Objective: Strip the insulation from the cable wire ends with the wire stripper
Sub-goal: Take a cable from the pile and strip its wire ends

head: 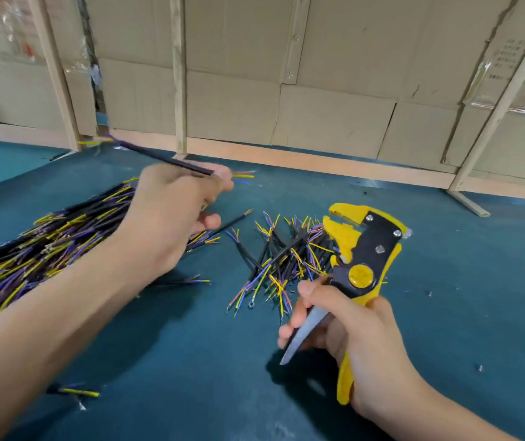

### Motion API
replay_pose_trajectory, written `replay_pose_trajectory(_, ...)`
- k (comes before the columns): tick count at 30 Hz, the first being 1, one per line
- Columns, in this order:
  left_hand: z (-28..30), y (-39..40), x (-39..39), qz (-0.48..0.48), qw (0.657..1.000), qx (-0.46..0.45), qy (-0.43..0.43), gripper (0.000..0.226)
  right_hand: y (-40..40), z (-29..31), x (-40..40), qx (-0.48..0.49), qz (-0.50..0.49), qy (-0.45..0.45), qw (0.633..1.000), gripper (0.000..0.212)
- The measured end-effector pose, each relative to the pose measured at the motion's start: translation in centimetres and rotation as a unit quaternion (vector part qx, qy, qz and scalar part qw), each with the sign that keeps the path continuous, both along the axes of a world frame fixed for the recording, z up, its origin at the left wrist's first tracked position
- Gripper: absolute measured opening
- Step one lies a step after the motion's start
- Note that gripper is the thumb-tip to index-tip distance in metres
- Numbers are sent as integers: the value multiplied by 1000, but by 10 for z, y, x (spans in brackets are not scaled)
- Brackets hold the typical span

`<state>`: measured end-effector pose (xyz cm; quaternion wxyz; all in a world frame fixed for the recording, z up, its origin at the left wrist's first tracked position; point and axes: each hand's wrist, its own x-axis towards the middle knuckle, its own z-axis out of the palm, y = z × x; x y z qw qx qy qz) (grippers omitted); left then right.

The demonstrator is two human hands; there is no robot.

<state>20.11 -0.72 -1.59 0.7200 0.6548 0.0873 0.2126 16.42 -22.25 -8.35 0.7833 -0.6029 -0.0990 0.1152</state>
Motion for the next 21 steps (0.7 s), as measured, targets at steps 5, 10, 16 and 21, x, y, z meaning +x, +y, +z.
replay_pose_trajectory(5,-12,-23,17,-153,950,245,122,40,-4,0,5,48,0,19,999,11)
replay_pose_trajectory(10,-6,-32,36,-129,795,561,190,65,-6,-2,7,41,1,20,999,18)
replay_pose_trajectory(16,-13,34,43,-4,631,724,279,58,-5,-1,7,34,7,5,999,26)
replay_pose_trajectory(21,-37,31,39,10,556,794,244,38,-5,-1,6,39,18,-10,999,12)
